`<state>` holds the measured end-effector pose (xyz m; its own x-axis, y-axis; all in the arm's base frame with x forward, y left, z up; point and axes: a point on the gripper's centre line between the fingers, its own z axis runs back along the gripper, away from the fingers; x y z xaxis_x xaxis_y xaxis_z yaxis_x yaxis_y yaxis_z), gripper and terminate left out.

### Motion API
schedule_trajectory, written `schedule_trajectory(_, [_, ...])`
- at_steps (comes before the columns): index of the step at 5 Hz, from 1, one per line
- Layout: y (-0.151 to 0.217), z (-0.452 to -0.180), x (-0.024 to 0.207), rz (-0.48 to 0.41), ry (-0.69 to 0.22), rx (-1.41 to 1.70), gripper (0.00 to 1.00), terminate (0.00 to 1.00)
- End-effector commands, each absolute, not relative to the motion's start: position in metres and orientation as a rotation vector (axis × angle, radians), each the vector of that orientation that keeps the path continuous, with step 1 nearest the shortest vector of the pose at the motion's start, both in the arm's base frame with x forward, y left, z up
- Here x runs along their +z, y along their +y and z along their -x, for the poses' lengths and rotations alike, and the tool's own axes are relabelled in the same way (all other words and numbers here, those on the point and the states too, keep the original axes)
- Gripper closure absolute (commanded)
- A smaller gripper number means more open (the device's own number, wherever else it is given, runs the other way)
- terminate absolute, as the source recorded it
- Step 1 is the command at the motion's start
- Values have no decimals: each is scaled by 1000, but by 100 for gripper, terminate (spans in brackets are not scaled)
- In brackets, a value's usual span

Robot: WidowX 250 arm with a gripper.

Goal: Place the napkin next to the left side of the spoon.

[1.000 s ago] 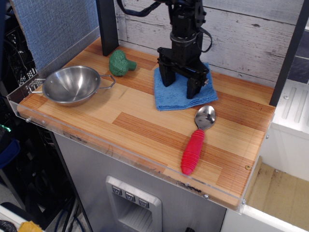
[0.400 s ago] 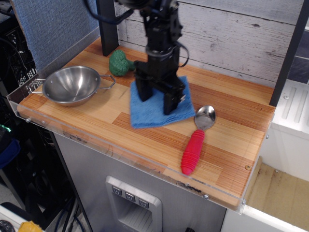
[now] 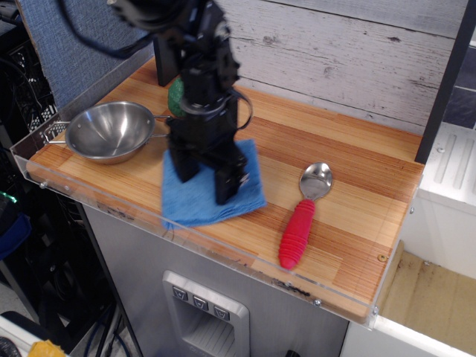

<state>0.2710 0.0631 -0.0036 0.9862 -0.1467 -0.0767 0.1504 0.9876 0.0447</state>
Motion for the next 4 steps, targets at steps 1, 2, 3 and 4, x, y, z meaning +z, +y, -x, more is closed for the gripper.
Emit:
schedule_trajectory(1, [70, -213, -25, 5, 228, -192, 0, 0])
schedule_trajectory(2, [60, -245, 4, 60, 111, -210, 0, 0])
schedule_trajectory(3, [54, -278, 52, 113, -48, -226, 0, 0])
schedule_trajectory(4, [53, -289, 80, 154, -129, -224, 0, 0])
